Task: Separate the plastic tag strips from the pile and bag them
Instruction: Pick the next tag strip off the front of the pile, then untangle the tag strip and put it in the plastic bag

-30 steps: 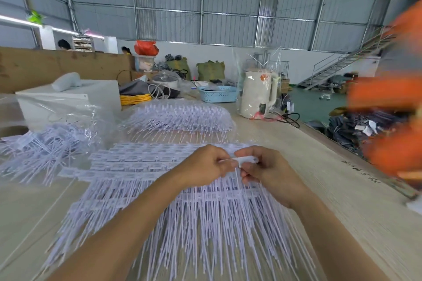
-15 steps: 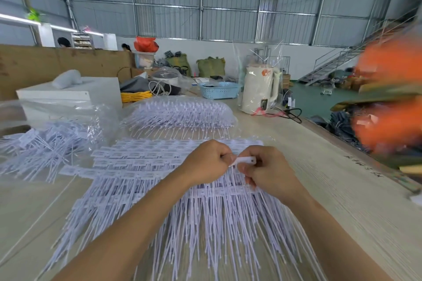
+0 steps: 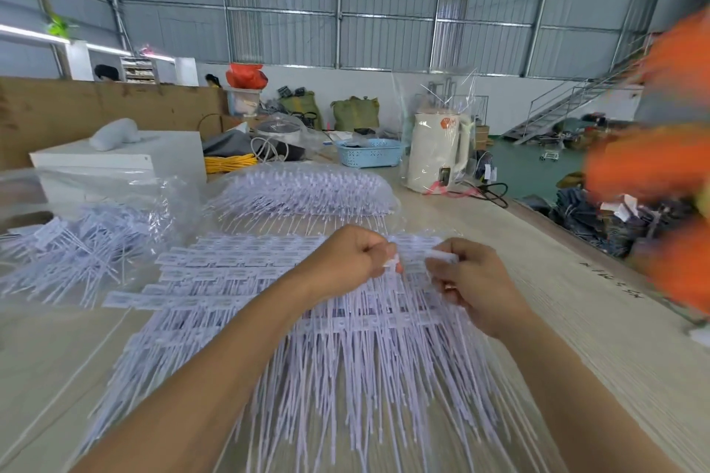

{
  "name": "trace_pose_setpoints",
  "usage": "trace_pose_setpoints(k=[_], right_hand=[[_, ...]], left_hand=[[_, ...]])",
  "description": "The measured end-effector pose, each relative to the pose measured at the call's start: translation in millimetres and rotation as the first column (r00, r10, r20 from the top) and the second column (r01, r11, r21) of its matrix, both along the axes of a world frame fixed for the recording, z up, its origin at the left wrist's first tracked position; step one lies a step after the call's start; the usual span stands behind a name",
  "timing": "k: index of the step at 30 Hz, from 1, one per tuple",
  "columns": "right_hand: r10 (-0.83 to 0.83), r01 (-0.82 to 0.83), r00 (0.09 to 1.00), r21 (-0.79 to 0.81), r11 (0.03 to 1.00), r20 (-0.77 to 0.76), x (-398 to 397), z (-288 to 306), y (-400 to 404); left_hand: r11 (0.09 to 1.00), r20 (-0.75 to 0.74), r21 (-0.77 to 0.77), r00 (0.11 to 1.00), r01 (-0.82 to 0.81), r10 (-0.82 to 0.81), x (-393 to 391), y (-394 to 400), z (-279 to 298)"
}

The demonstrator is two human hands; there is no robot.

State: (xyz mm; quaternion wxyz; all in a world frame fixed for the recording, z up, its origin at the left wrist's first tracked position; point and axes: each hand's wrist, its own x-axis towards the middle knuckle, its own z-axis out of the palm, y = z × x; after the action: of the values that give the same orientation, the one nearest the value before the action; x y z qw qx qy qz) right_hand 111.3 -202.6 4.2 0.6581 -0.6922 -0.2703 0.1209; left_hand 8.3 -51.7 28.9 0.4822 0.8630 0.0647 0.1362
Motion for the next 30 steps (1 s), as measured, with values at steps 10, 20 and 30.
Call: trace_pose_setpoints(k=[10,20,30], right_hand=[[0.295,-0.290,0.941,0.054,0.956,-0.165,-22,10,6],[0.191,-0.191,0.982,0.079,0.978,0.009,-32,7,15],[0.214,-0.187,0.948,0.132,0.973,-0.237,-36,6,20]], left_hand=[[0.948,-0.104,0.301,0.992,0.104,-0.075,-5,-2,2],[0.955,-0.217,0.278,0.975,0.103,-0.042,-13,11,6],[0.930,-0.227,0.357,0.974,0.089,-0.007,-17,17,12]])
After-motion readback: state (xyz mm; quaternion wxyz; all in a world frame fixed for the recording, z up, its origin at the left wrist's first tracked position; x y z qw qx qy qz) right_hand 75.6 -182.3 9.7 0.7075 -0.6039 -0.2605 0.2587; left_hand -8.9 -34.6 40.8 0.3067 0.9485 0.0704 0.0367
